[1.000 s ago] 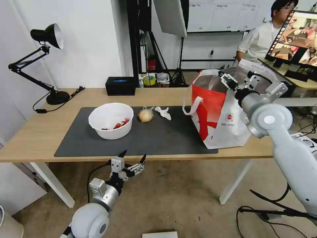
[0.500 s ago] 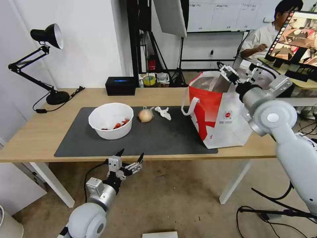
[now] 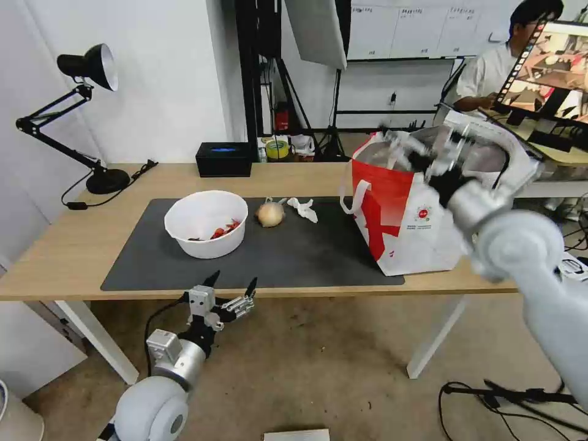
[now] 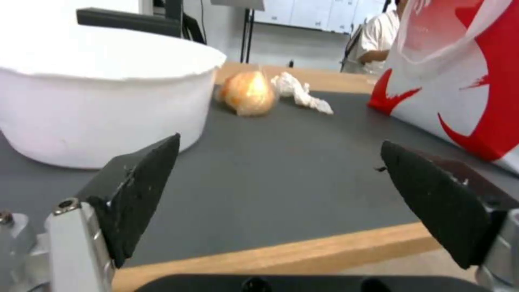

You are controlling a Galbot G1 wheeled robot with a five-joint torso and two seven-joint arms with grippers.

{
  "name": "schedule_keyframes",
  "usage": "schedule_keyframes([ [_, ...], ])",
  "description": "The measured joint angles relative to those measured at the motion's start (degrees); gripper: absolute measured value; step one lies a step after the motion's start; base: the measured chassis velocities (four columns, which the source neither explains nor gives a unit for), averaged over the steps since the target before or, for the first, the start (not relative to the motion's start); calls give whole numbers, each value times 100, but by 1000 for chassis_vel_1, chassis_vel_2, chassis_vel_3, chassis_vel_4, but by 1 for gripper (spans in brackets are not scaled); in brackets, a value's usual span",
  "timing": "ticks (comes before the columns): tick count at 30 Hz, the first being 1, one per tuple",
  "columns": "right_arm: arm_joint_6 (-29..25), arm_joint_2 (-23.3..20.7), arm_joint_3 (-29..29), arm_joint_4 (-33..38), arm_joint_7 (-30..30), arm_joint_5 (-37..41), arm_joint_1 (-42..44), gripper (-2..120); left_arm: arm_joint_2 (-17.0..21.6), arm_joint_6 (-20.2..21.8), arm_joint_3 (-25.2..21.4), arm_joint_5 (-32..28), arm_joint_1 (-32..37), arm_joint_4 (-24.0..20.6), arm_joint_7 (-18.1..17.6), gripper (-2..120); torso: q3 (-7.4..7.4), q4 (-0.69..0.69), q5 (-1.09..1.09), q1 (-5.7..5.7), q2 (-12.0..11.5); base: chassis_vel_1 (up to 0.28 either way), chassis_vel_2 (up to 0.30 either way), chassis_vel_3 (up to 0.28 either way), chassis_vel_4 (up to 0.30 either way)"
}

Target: Pick up the trash from the table and place it into the takeout bag.

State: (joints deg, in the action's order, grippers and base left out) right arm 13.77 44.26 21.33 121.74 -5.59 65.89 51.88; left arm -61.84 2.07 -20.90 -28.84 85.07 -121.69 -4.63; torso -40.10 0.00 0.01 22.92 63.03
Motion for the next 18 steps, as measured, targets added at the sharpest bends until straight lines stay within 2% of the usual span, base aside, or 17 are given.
schedule_keyframes([
  [7, -238, -63, 473, 414, 389, -786, 1189, 100, -25, -146, -65, 124, 89, 3, 10, 100, 0, 0, -1, 0, 0, 0, 0, 0, 0],
  [10, -496, -15, 679, 532, 496, -1308, 1928, 100, -57, -172, -129, 248, 152, -9, 14, 100, 1, -1, -2, 0, 0, 0, 0, 0, 0],
  [11, -496, -15, 679, 532, 496, -1308, 1928, 100, -57, -172, -129, 248, 152, -9, 14, 100, 1, -1, -2, 0, 0, 0, 0, 0, 0],
  [13, -795, 138, 709, 535, 539, -1899, 2395, 100, -95, -223, -199, 291, 212, -48, 20, 100, 0, -1, -1, -1, 0, 0, 0, 0, 0],
  [18, -1092, 422, 638, 446, 538, -2425, 2749, 100, -124, -286, -280, 350, 285, -64, 29, 100, 0, 0, -1, 0, 0, 0, 0, 0, 0],
])
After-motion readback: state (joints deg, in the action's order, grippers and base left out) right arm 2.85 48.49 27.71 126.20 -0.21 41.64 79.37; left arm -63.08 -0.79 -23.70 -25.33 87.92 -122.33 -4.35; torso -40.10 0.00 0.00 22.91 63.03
